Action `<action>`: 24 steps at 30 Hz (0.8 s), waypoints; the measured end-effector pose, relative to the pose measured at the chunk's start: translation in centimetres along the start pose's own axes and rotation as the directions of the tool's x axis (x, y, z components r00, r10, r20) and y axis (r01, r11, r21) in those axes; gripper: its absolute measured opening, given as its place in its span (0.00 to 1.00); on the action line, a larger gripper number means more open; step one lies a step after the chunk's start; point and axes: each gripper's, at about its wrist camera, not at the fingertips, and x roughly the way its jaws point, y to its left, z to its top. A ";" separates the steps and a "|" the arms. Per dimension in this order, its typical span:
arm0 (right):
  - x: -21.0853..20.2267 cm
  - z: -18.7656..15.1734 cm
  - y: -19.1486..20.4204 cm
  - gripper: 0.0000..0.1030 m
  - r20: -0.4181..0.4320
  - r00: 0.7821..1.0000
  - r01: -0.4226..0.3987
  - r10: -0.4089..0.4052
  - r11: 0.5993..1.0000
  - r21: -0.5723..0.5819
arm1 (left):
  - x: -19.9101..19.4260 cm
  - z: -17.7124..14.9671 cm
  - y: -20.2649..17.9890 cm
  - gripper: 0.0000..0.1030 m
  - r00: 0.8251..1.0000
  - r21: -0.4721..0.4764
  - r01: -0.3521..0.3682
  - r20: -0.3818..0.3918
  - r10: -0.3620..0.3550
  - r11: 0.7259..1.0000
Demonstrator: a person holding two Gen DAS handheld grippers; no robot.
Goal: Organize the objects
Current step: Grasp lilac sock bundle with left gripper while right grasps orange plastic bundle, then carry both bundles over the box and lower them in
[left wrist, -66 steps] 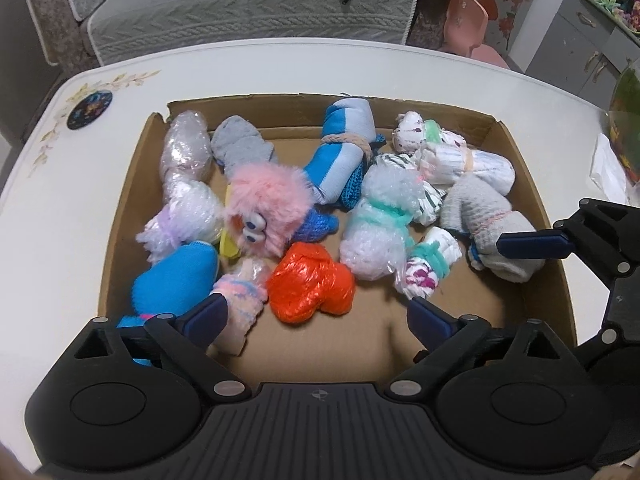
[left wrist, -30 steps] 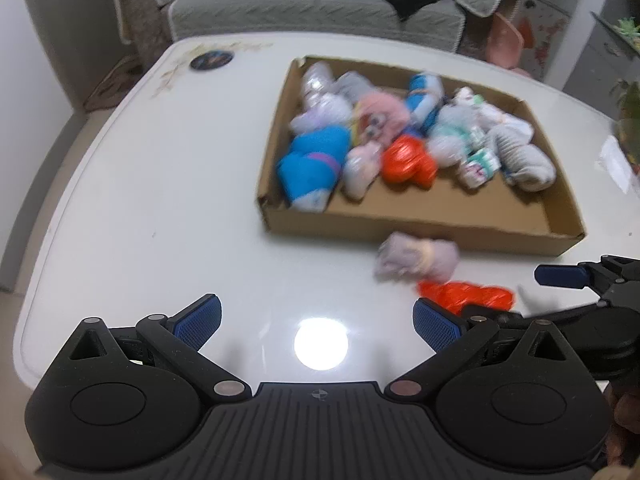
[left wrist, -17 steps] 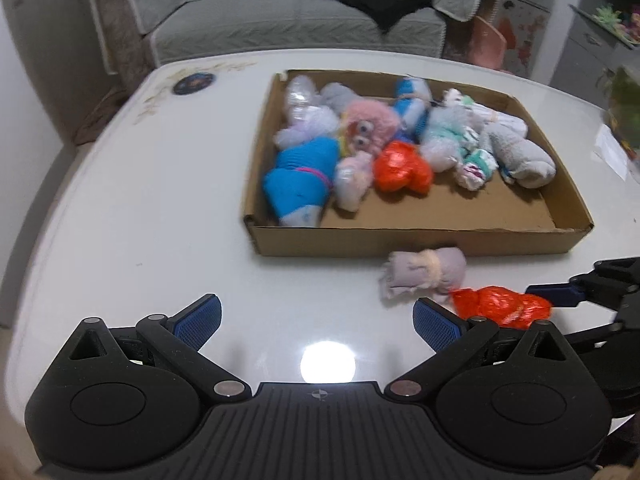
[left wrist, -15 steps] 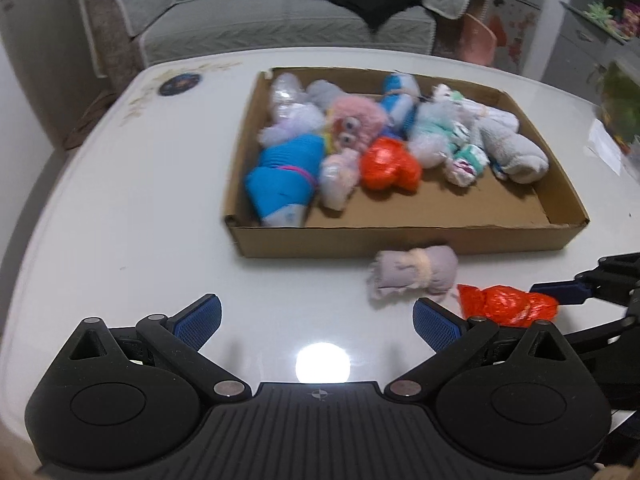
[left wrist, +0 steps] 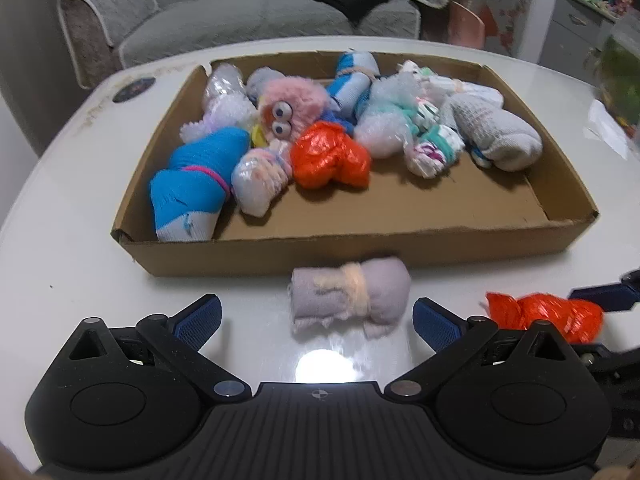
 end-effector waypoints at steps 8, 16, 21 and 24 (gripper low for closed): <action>-0.1 0.0 -0.3 0.47 -0.004 1.000 -0.010 0.010 1.000 -0.013 | 0.3 0.0 0.0 0.66 1.000 -0.027 0.017 -0.004 -0.017 0.999; -1.9 0.6 -1.3 0.46 0.028 0.999 -0.023 0.024 1.000 -0.019 | -1.9 0.0 1.0 0.64 1.000 0.032 0.018 -0.015 -0.017 0.999; -5.1 2.3 -2.9 0.46 0.119 0.992 -0.028 0.031 0.999 -0.028 | -5.0 2.2 1.6 0.64 0.999 0.069 0.054 -0.009 -0.054 0.996; -6.9 3.5 -4.1 0.46 0.182 0.983 -0.020 0.024 0.999 -0.025 | -7.4 4.8 1.5 0.64 0.997 0.148 0.072 0.013 -0.074 0.986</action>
